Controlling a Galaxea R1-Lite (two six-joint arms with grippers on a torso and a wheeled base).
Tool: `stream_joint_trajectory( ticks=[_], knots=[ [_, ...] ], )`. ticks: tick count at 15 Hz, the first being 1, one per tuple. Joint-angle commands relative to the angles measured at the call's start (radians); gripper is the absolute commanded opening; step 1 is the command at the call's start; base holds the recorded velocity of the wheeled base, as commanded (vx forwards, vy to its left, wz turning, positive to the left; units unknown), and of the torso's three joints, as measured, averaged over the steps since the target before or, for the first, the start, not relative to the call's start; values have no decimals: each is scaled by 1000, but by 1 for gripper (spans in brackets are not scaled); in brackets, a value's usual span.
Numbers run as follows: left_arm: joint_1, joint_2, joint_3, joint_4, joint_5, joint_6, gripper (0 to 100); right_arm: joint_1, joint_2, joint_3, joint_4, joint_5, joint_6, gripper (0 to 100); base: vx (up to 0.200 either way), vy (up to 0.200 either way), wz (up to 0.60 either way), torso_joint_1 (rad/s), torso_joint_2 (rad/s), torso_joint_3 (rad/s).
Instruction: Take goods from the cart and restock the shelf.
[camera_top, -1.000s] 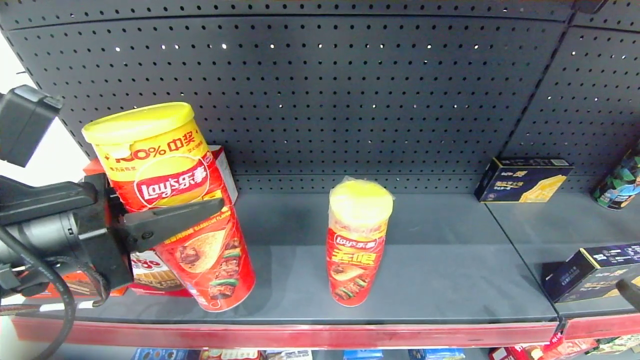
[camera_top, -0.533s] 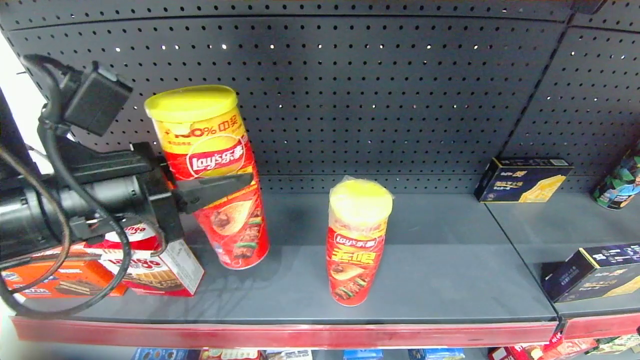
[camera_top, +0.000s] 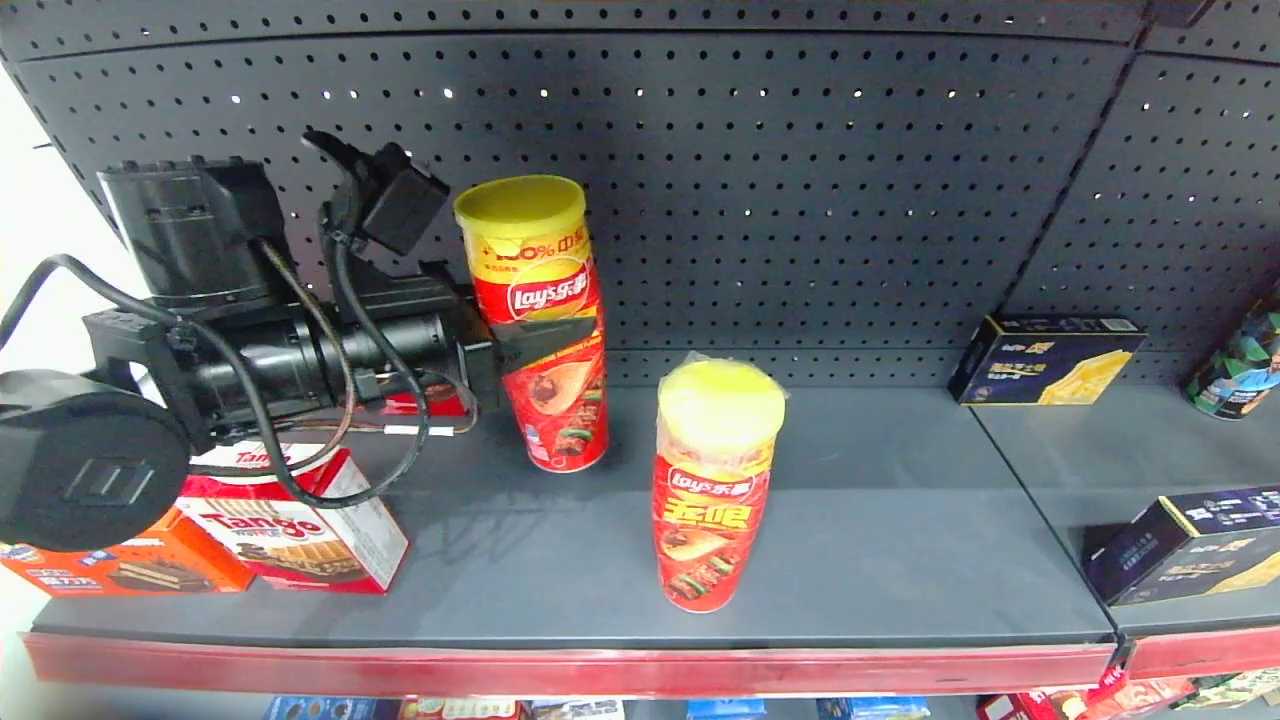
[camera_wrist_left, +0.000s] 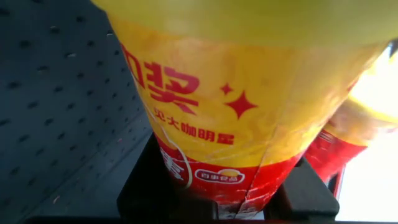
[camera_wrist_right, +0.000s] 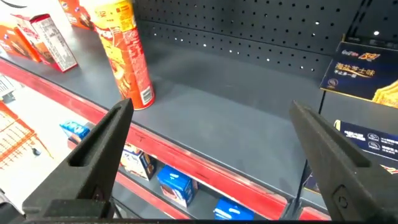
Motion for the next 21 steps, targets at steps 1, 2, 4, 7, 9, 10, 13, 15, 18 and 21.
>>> stream_joint_trajectory(
  ticks=[1,2,4,7,9,10,13,15,18,21],
  knots=[
    [4,134,-63,-47,-46,-7,0,0,0,2,-1,0,0,100,0,0,0,0,0,0],
    [4,149,-83,-47,-51,-5,0,-1,0,2,-1,0,0,100,0,0,0,0,0,0],
    [5,197,-134,-48,-75,-4,0,0,0,10,0,0,2,100,0,0,0,0,0,0],
    [5,238,-172,-48,-127,3,0,3,0,22,-1,0,3,100,0,0,0,0,0,0],
    [-7,284,-226,-47,-130,7,0,3,0,30,0,0,3,100,0,0,0,0,0,0],
    [-15,301,-241,-47,-130,7,0,3,0,39,-1,0,3,100,0,0,0,0,0,0],
    [-24,344,-271,-47,-130,9,0,2,0,44,-3,-1,5,100,0,0,0,0,0,0],
    [-36,384,-317,-45,-130,9,0,2,0,47,-1,-1,5,100,0,0,0,0,0,0],
    [-48,427,-361,-42,-130,9,0,2,-1,47,0,-1,5,100,0,0,0,0,0,0],
    [-53,462,-412,-39,-130,9,0,2,-1,52,0,-1,5,100,0,0,0,0,0,0]
  ],
)
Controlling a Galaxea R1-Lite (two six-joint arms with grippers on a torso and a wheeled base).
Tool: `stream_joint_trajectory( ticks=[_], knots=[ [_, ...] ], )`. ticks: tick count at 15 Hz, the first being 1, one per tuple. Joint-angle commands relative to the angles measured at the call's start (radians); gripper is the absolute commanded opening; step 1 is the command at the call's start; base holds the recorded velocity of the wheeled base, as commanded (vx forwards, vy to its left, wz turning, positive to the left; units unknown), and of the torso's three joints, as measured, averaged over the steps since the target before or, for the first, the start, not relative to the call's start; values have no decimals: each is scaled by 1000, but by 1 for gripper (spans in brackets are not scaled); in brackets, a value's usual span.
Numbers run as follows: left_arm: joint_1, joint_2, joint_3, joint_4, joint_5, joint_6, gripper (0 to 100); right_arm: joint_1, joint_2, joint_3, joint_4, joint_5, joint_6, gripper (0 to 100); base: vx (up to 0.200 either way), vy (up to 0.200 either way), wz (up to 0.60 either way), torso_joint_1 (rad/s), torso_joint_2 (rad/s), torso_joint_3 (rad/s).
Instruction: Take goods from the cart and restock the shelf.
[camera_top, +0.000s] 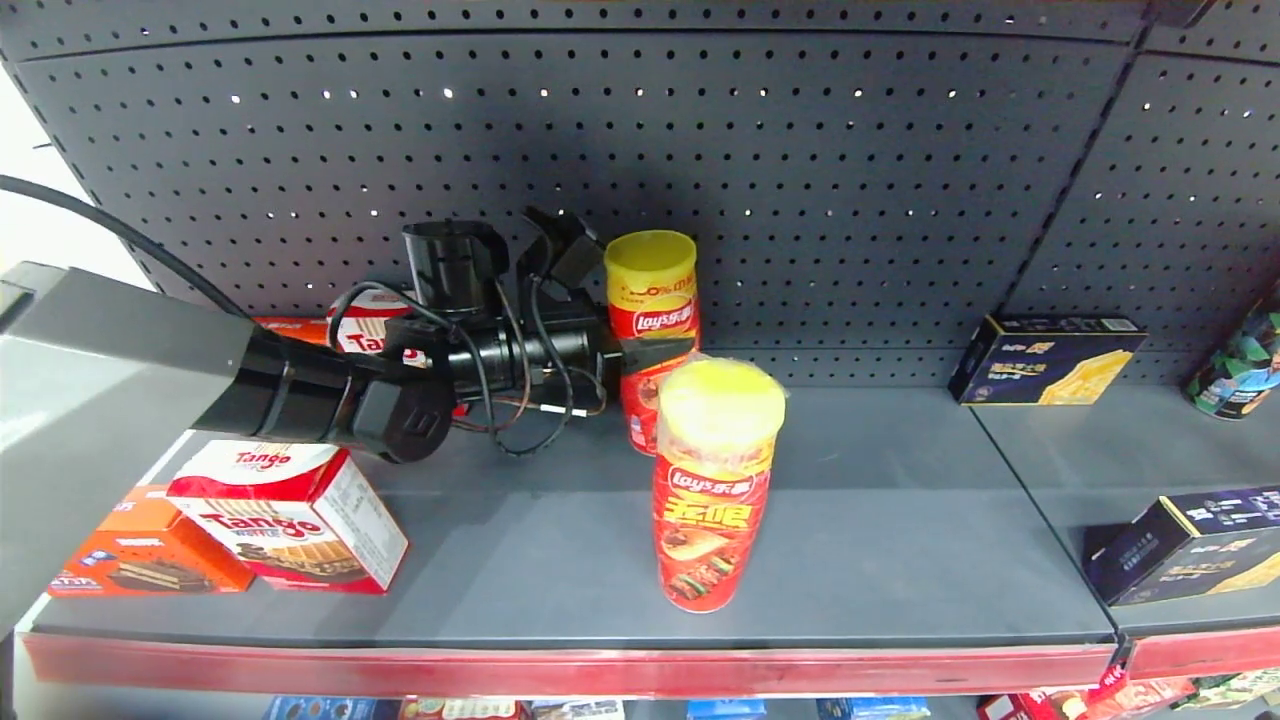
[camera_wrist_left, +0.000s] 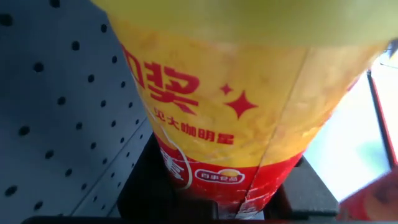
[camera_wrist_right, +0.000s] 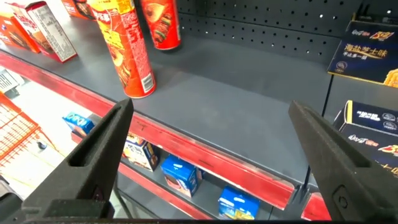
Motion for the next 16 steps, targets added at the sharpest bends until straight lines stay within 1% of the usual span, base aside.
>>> stream_joint_trajectory(
  ticks=[1,10,11,14,16],
  knots=[
    [-5,33,-35,2,0,-1,0,1,4,6,-1,0,0,100,0,0,0,0,0,0],
    [-26,59,-47,1,2,0,0,-4,4,14,-2,0,2,100,0,0,0,0,0,0],
    [-26,61,-47,1,2,-1,100,-2,4,14,-2,0,2,100,0,0,0,0,0,0],
    [-31,56,-44,1,5,-3,100,-1,3,14,-2,0,2,100,0,0,0,0,0,0],
    [-23,37,-10,-2,10,-1,100,1,-11,17,1,0,2,100,0,0,0,0,0,0]
  ],
)
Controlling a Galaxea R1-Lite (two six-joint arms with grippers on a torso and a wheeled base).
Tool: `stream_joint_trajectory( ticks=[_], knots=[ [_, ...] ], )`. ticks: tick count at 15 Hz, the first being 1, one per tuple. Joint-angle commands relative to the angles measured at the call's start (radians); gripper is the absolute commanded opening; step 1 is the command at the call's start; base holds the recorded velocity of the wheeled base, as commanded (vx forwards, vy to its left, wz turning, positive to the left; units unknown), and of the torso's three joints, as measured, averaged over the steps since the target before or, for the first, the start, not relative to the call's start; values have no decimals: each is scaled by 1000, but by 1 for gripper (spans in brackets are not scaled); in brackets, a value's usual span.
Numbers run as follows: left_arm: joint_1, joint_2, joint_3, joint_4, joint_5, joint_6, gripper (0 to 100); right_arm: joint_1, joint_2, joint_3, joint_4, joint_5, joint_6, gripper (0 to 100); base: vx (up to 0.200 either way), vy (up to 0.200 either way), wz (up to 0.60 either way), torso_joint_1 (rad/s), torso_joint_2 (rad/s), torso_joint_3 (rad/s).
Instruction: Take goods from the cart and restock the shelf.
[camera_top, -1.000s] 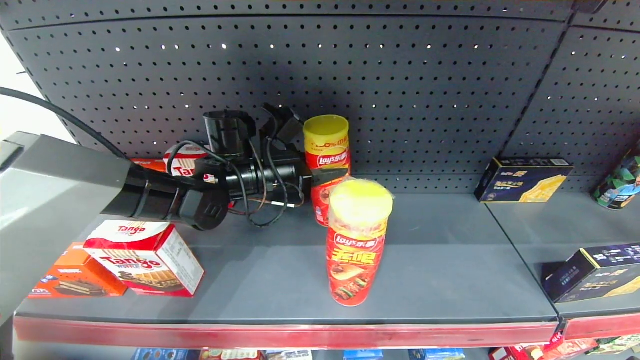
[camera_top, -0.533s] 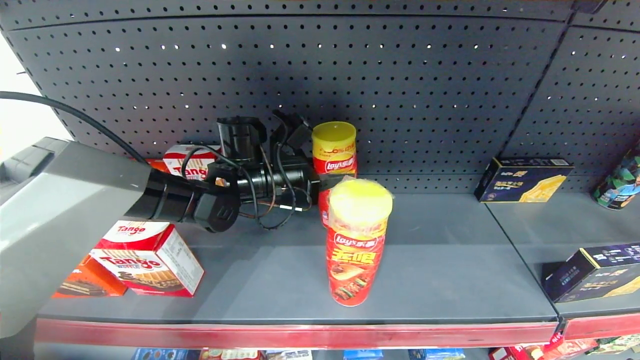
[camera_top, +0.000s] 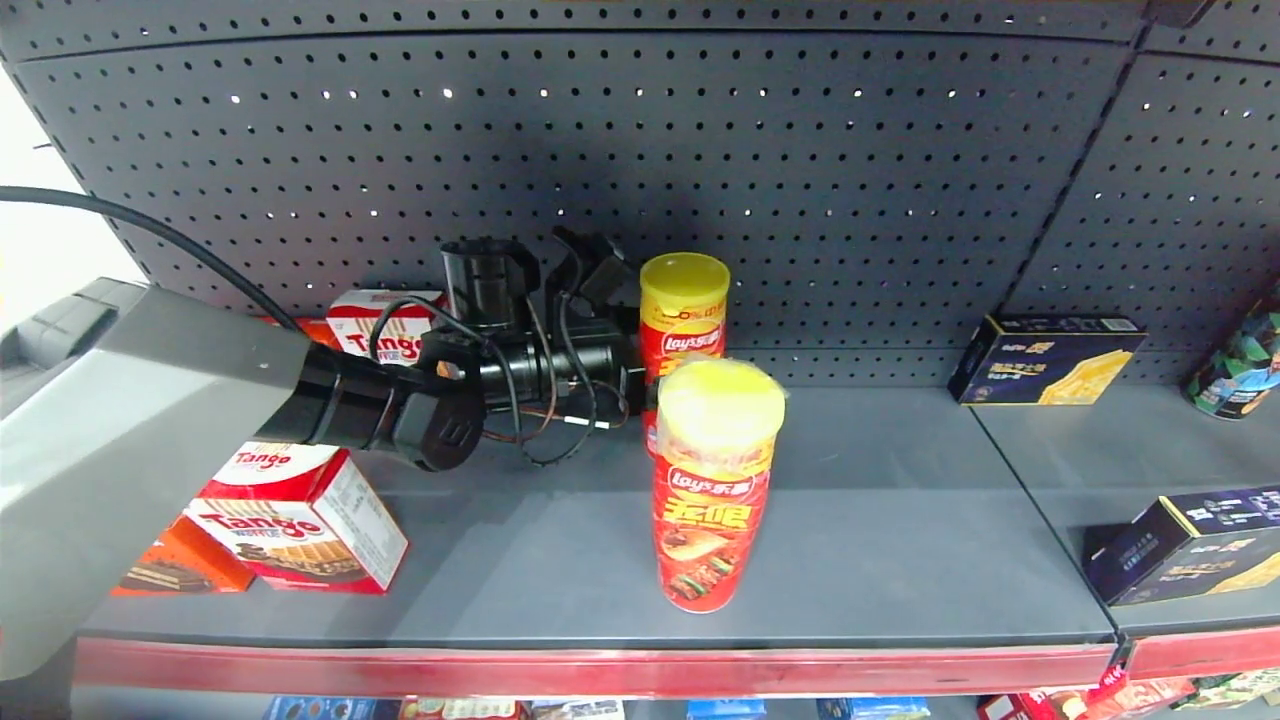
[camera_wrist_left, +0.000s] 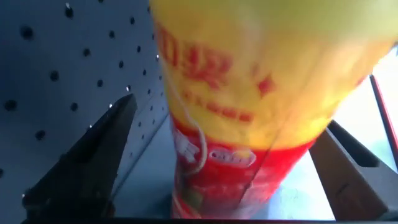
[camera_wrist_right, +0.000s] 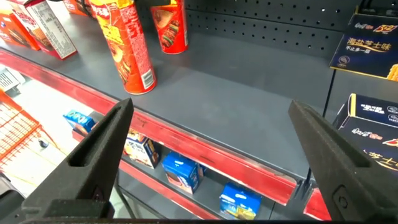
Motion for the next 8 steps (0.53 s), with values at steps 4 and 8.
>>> stream_joint_trajectory(
  ticks=[4,8],
  knots=[
    [30,-143,133,4,2,1,100,1,-36,22,1,2,8,100,0,0,0,0,0,0],
    [30,-255,230,7,41,1,100,2,-43,25,24,5,8,100,0,0,0,0,0,0]
  ],
)
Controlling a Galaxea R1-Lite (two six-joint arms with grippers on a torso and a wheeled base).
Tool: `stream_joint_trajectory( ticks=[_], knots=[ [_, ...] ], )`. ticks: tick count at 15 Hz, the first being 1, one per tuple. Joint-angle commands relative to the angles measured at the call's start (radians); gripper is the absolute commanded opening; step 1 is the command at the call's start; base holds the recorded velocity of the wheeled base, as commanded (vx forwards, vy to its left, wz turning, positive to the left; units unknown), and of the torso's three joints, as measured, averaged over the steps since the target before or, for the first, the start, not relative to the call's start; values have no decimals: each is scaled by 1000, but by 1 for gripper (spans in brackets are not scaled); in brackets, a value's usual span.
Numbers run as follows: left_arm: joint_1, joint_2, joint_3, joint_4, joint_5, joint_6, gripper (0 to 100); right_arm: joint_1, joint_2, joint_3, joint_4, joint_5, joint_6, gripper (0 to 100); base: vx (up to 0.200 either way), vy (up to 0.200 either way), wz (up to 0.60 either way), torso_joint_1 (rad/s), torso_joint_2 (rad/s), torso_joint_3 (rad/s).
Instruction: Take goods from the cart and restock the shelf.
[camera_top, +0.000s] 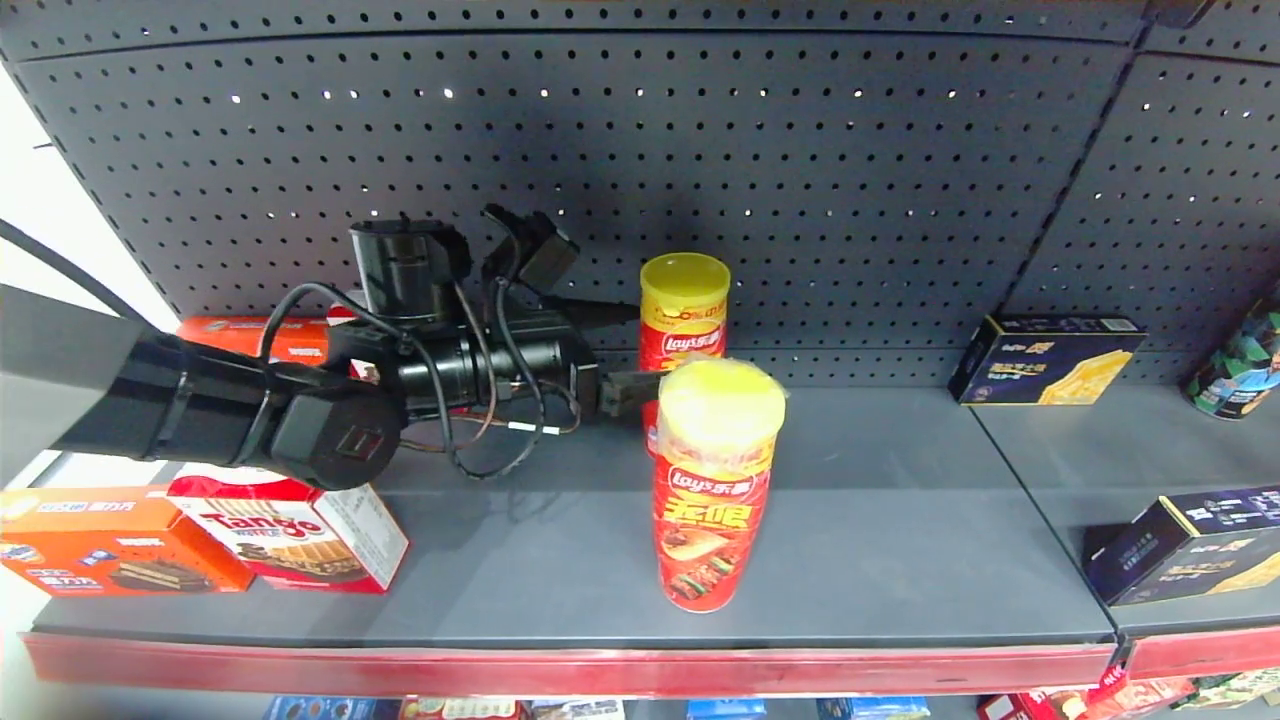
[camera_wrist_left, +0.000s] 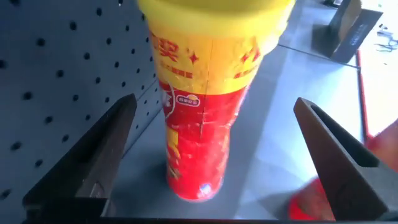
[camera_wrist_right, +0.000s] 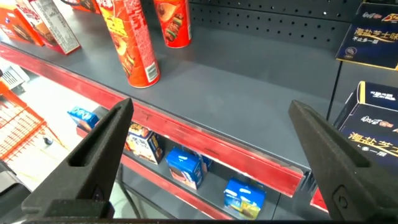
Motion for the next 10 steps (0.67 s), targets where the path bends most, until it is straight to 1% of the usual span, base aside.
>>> stream_joint_trajectory(
  ticks=[1,2,3,4,5,7,8,9,10],
  knots=[
    [1,-60,23,2,11,0,100,0,-12,0,1,4,0,100,0,0,0,0,0,0],
    [1,-60,23,5,28,0,100,0,-17,1,1,2,0,100,0,0,0,0,0,0],
    [-1,-64,21,51,35,1,100,-1,-22,1,1,4,2,100,0,0,0,0,0,0],
    [-2,-89,9,141,49,3,100,-1,-22,-2,12,4,0,100,0,0,0,0,0,0],
    [-2,-93,0,172,51,14,100,-1,-23,-5,18,4,2,100,0,0,0,0,0,0],
    [-1,-95,-54,273,63,77,100,-1,-23,-6,26,4,2,100,0,0,0,0,0,0],
    [-4,-93,-89,341,69,90,100,-1,-23,-5,26,4,0,100,0,0,0,0,0,0],
    [-5,-93,-104,370,70,101,100,-1,-23,-5,27,4,2,100,0,0,0,0,0,0],
    [-7,-92,-132,431,78,135,100,-1,-23,-6,27,4,0,100,0,0,0,0,0,0]
  ],
)
